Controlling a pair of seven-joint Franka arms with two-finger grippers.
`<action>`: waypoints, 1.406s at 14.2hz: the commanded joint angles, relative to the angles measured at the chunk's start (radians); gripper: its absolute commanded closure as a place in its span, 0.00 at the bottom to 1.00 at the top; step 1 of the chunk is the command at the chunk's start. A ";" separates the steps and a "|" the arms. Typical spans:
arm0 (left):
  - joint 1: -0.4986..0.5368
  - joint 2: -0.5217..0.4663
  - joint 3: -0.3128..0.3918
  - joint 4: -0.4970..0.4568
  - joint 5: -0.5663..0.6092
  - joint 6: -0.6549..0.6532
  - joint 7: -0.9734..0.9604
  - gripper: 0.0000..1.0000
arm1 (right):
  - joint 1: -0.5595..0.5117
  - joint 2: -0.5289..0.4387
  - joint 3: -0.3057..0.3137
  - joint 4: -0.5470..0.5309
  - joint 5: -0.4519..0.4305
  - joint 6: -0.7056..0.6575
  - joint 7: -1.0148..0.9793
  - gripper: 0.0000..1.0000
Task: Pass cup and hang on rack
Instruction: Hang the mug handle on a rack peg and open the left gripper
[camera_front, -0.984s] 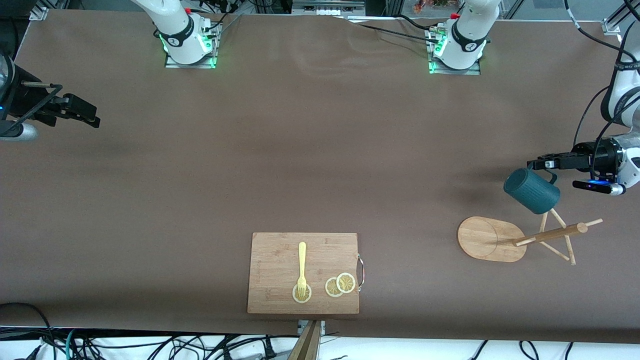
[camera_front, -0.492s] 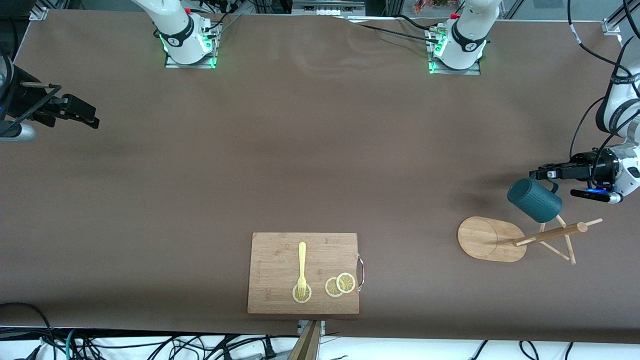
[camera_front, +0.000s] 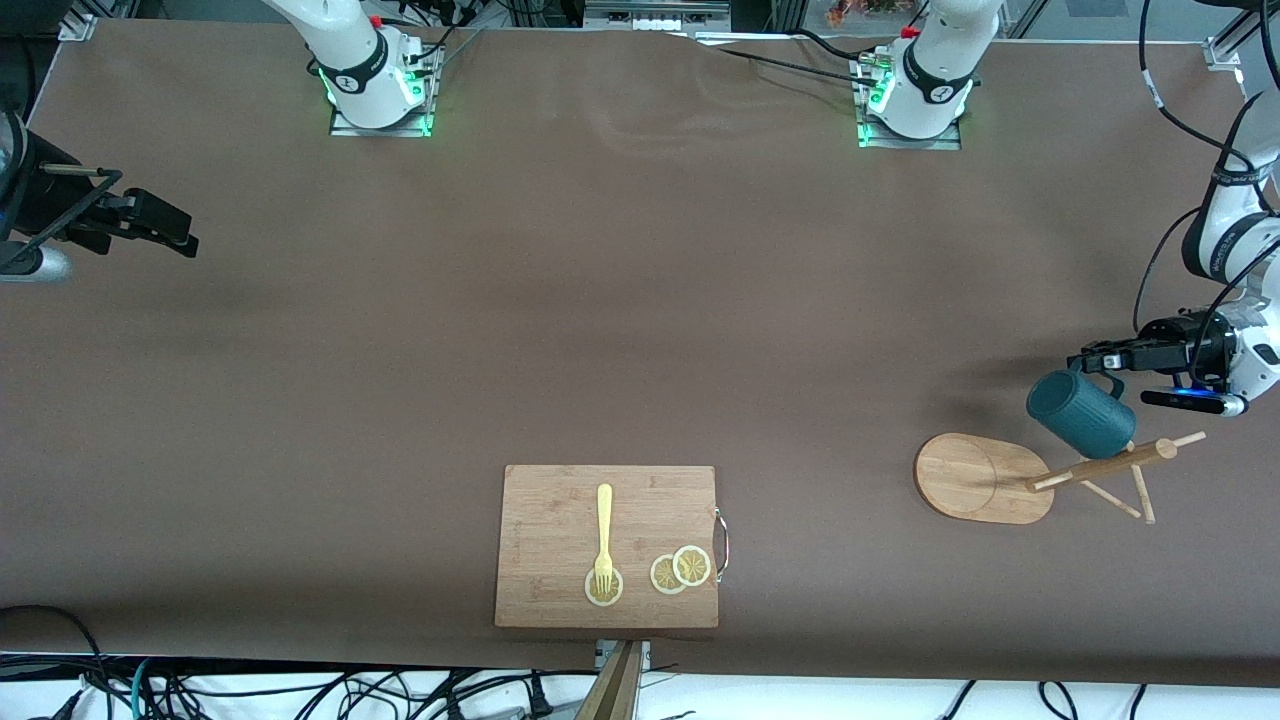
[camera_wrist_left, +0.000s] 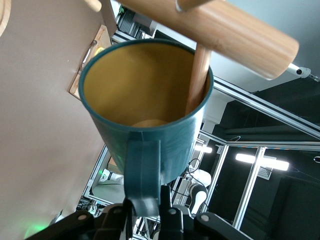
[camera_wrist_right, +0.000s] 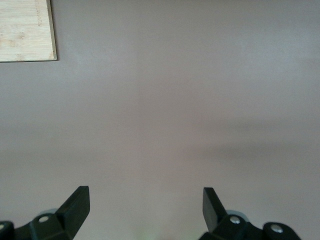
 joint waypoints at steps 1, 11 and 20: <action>0.002 0.056 -0.004 0.040 -0.045 0.008 0.005 1.00 | -0.004 -0.005 0.001 0.009 -0.003 -0.001 0.000 0.00; -0.004 0.059 0.028 0.092 -0.016 0.005 0.056 0.00 | -0.003 -0.004 0.003 0.009 -0.001 -0.001 0.000 0.00; 0.023 -0.079 0.043 0.120 0.263 -0.076 0.048 0.00 | 0.000 0.001 0.003 0.007 -0.001 -0.001 0.000 0.00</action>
